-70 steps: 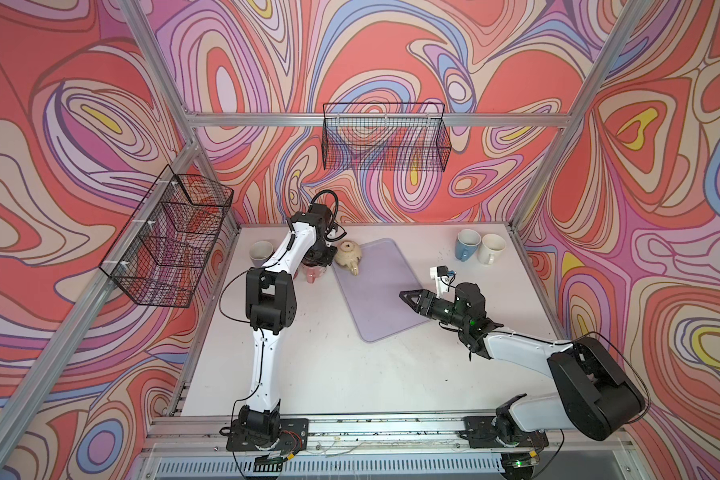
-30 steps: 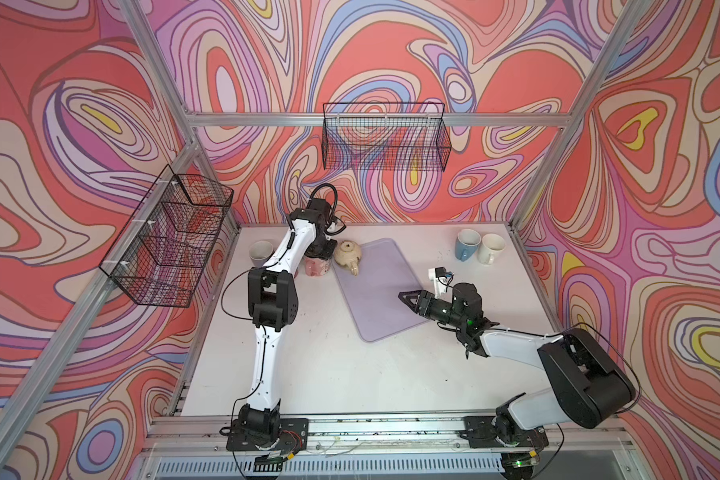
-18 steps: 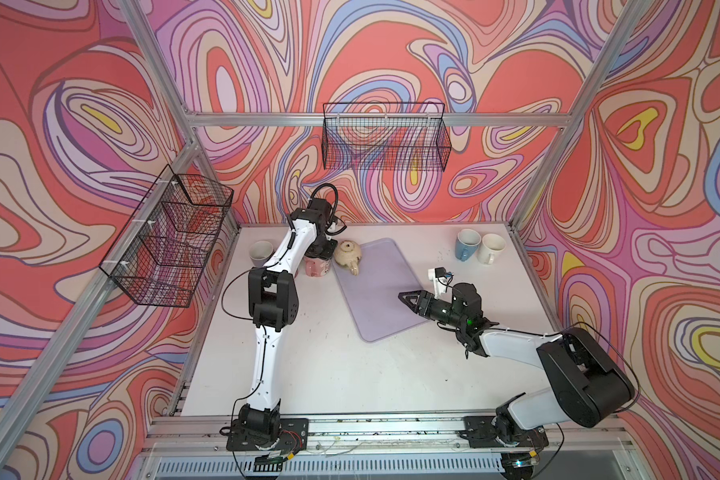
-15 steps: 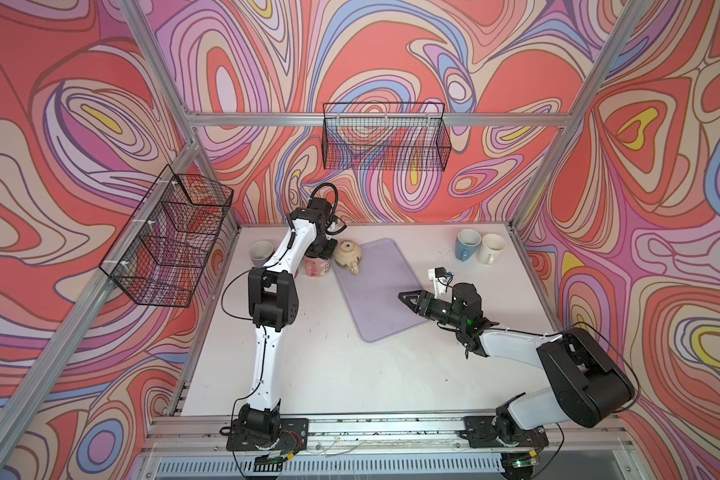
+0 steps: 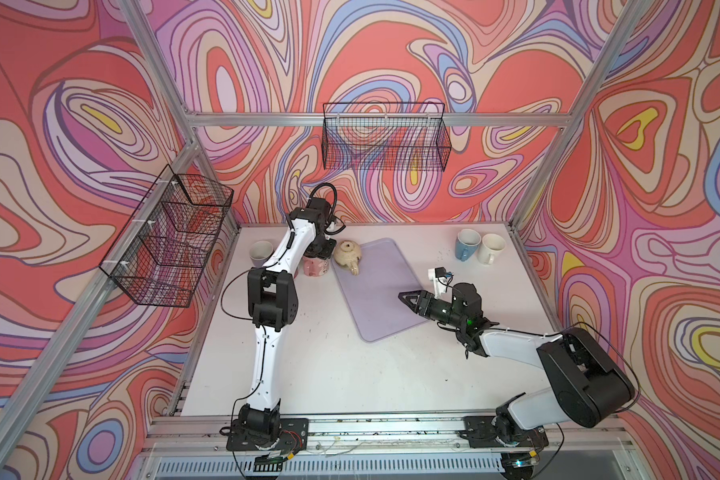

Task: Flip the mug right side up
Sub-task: 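Open the left gripper and lift it off the pink mug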

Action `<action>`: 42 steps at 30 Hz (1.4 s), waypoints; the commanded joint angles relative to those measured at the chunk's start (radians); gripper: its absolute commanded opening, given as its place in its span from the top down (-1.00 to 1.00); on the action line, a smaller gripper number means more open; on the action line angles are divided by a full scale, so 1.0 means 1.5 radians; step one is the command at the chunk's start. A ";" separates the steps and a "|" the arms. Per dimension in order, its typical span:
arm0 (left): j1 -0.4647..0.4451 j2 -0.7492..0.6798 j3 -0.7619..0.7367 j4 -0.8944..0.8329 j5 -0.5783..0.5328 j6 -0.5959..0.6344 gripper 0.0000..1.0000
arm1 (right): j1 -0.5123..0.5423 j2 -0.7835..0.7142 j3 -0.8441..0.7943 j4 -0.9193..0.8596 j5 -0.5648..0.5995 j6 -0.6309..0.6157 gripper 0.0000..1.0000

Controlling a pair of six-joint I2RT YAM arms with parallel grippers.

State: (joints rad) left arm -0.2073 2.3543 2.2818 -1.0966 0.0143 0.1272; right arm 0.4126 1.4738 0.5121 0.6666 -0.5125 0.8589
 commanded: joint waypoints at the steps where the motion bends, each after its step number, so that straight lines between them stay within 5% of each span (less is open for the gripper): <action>1: 0.011 -0.010 0.010 -0.023 -0.025 0.010 0.49 | -0.003 -0.013 -0.004 0.010 0.002 0.002 -0.09; 14: 0.018 -0.060 -0.041 0.006 -0.007 0.003 0.39 | -0.003 -0.014 -0.002 0.011 0.002 0.006 -0.10; 29: -0.014 -0.254 -0.171 0.084 -0.001 -0.027 0.17 | -0.003 -0.044 0.009 -0.053 0.011 -0.021 -0.09; 33: -0.059 -0.353 -0.284 0.184 -0.036 -0.088 0.15 | -0.003 -0.077 0.017 -0.111 0.023 -0.045 -0.09; 36: -0.091 -0.426 -0.374 0.258 -0.065 -0.186 -0.03 | -0.005 -0.102 0.025 -0.154 0.028 -0.061 -0.10; 42: -0.162 -0.563 -0.587 0.424 -0.165 -0.374 -0.06 | -0.018 -0.130 0.040 -0.227 0.020 -0.091 -0.11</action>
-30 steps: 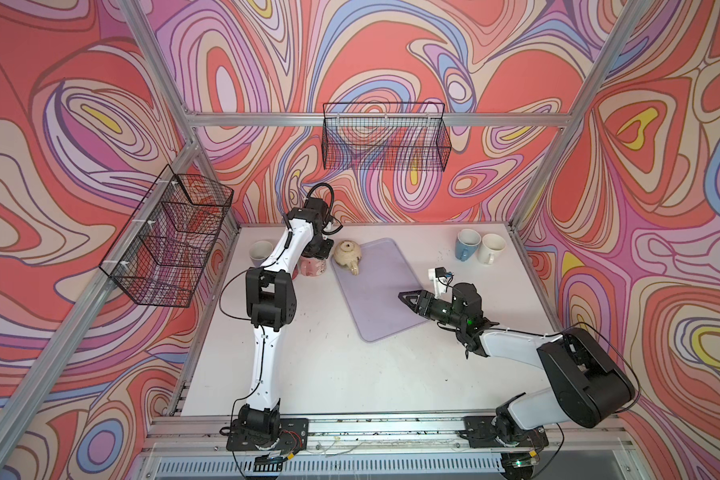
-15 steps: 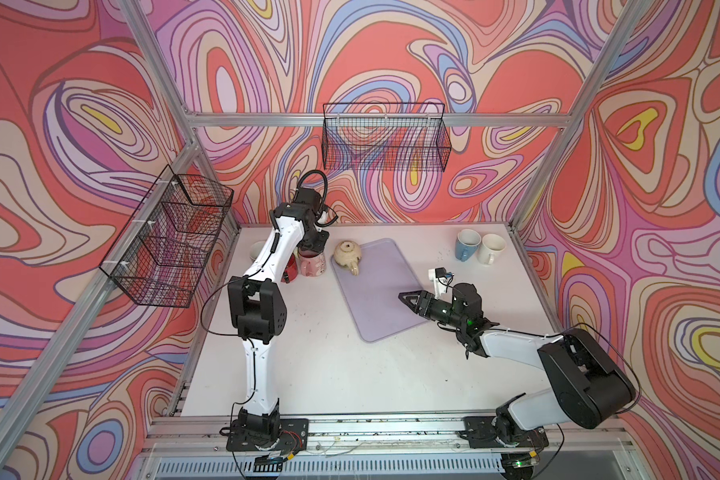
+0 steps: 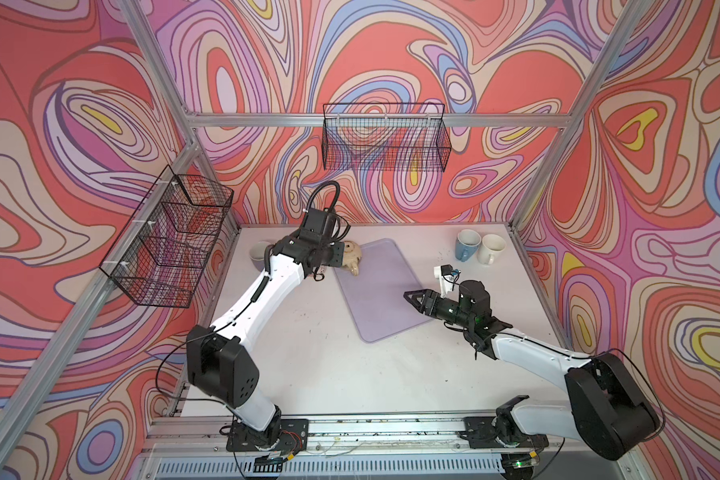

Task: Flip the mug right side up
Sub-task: 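Open the left gripper and lift it off the pink mug, then move the left gripper over the upside-down cream mug on the tray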

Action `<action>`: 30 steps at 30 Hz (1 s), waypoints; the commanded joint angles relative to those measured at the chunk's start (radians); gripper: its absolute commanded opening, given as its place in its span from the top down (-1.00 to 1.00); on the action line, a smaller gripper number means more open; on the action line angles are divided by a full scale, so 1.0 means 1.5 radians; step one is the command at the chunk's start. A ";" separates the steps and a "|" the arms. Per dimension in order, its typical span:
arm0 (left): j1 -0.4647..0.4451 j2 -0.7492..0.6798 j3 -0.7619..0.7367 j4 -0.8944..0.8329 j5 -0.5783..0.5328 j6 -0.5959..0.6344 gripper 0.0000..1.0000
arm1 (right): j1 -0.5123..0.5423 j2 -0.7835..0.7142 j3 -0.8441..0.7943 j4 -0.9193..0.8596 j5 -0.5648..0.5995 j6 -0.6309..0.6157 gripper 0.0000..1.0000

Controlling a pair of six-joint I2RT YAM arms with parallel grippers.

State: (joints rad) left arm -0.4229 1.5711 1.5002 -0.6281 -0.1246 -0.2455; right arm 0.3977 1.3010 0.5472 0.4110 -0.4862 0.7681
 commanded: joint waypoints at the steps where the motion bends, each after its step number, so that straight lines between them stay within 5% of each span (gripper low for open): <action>1: -0.026 -0.052 -0.089 0.121 -0.089 -0.153 -0.08 | -0.009 -0.017 0.019 -0.062 -0.001 -0.033 -0.11; 7: -0.078 -0.026 -0.110 0.049 -0.191 -0.325 -0.08 | -0.011 -0.015 0.036 -0.103 -0.009 -0.051 -0.12; 12: -0.085 0.046 -0.059 -0.008 -0.172 -0.425 -0.08 | -0.012 0.000 0.038 -0.096 -0.017 -0.047 -0.12; 20: -0.086 0.157 0.019 0.009 -0.106 -0.449 -0.09 | -0.013 -0.003 0.030 -0.099 -0.016 -0.041 -0.12; 30: -0.088 0.267 0.102 -0.003 -0.123 -0.439 -0.08 | -0.012 -0.014 0.031 -0.123 -0.007 -0.053 -0.13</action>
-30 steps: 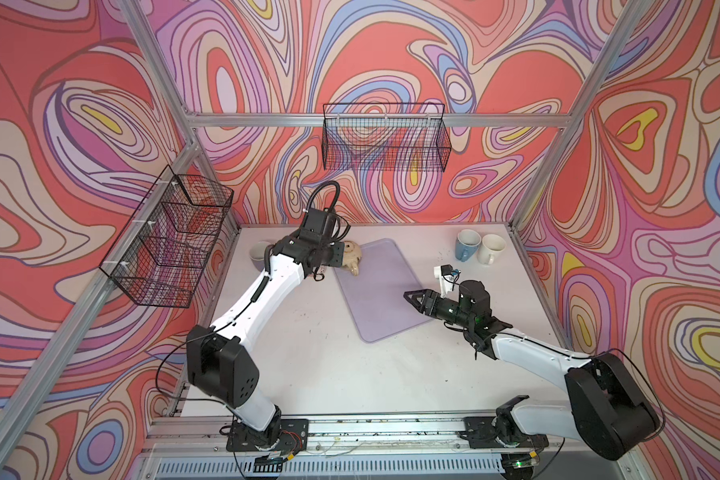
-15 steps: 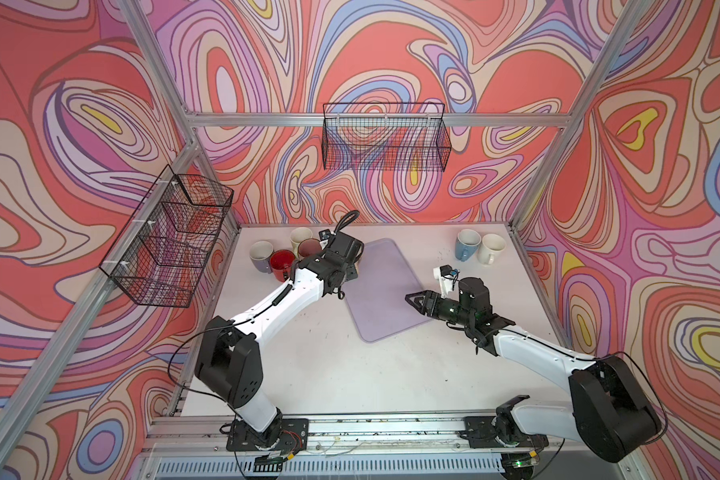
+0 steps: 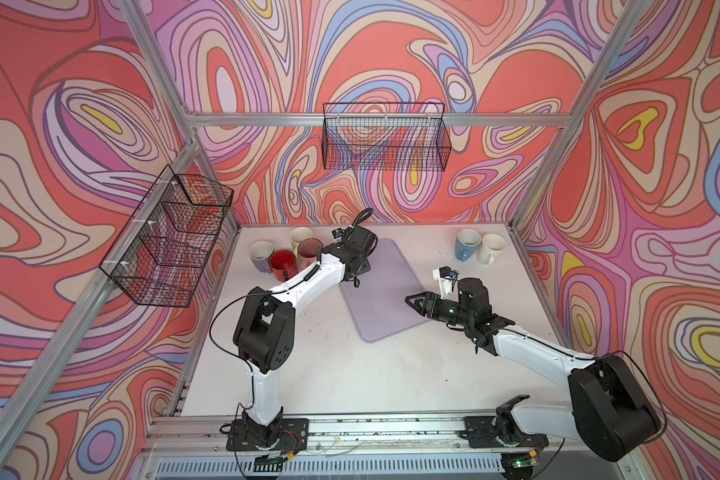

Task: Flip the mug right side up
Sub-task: 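Move the left gripper over the upside-down cream mug on the tray, then lower the left gripper onto the cream mug's base and close it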

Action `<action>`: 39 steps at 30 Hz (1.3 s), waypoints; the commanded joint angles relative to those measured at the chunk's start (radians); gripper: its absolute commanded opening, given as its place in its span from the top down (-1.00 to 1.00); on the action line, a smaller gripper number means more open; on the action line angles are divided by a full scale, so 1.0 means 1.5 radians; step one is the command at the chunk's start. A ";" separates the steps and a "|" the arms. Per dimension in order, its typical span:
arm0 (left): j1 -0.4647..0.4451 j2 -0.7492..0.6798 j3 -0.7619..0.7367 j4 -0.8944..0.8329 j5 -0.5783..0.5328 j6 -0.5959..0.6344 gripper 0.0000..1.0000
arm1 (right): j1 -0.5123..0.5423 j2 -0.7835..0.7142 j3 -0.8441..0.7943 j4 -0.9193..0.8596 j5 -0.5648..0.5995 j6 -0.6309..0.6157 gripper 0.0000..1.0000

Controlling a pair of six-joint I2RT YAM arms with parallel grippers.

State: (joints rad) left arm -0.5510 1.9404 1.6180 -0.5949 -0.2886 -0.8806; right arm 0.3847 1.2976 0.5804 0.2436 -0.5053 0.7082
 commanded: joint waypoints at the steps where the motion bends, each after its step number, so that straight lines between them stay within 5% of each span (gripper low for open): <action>1: -0.003 0.034 0.034 -0.026 -0.013 -0.014 -0.07 | -0.004 -0.013 0.010 -0.012 0.006 -0.012 -0.12; 13: 0.011 0.171 0.146 -0.055 0.015 0.003 -0.06 | -0.005 -0.016 0.008 -0.023 0.009 -0.016 -0.12; 39: 0.050 0.282 0.241 -0.086 0.071 0.069 0.02 | -0.009 0.032 0.014 0.008 0.003 -0.011 -0.12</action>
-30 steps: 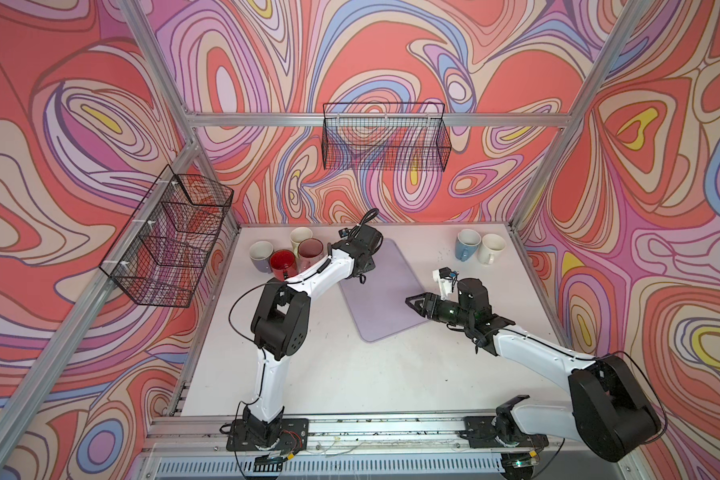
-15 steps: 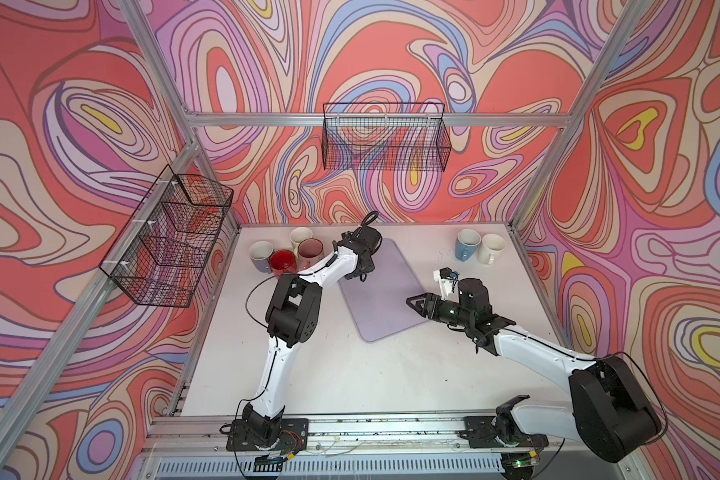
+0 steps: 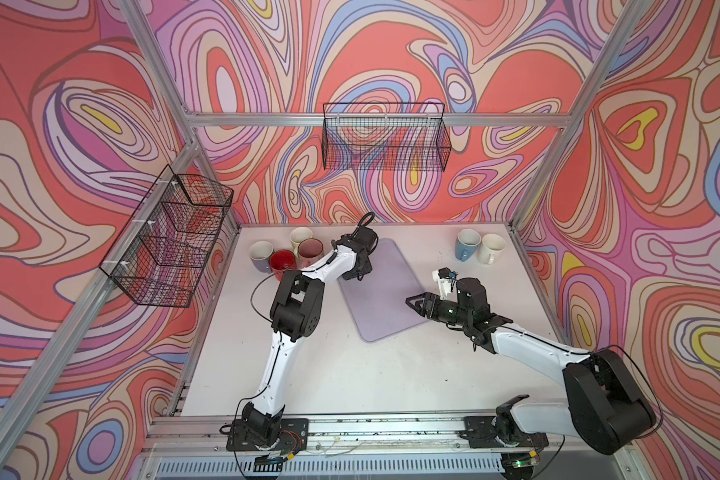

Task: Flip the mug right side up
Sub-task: 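Lower the left gripper onto the cream mug's base and close it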

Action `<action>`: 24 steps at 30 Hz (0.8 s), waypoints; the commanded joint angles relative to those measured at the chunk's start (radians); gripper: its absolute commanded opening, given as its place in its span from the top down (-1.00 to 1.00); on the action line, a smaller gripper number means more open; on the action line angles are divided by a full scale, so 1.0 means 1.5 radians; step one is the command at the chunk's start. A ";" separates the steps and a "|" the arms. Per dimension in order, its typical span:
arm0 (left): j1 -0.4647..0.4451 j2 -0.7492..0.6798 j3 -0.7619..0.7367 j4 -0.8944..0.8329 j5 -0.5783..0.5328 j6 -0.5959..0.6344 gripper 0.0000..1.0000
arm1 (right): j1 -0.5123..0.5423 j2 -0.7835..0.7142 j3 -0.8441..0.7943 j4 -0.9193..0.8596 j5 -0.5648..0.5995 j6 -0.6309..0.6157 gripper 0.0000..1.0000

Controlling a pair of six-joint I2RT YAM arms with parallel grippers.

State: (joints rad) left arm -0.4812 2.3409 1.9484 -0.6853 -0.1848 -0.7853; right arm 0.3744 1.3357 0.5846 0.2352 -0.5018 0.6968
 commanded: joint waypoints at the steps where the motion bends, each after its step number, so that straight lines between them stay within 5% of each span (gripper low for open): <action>1: 0.003 0.015 0.022 -0.025 0.002 0.006 0.04 | -0.002 0.007 0.010 0.014 0.001 -0.003 -0.12; 24: 0.011 0.001 -0.004 -0.003 -0.004 0.038 0.46 | -0.005 0.000 -0.011 0.026 0.008 0.004 -0.12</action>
State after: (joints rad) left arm -0.4759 2.3413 1.9560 -0.6838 -0.1825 -0.7353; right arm 0.3733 1.3396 0.5831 0.2562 -0.5011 0.7006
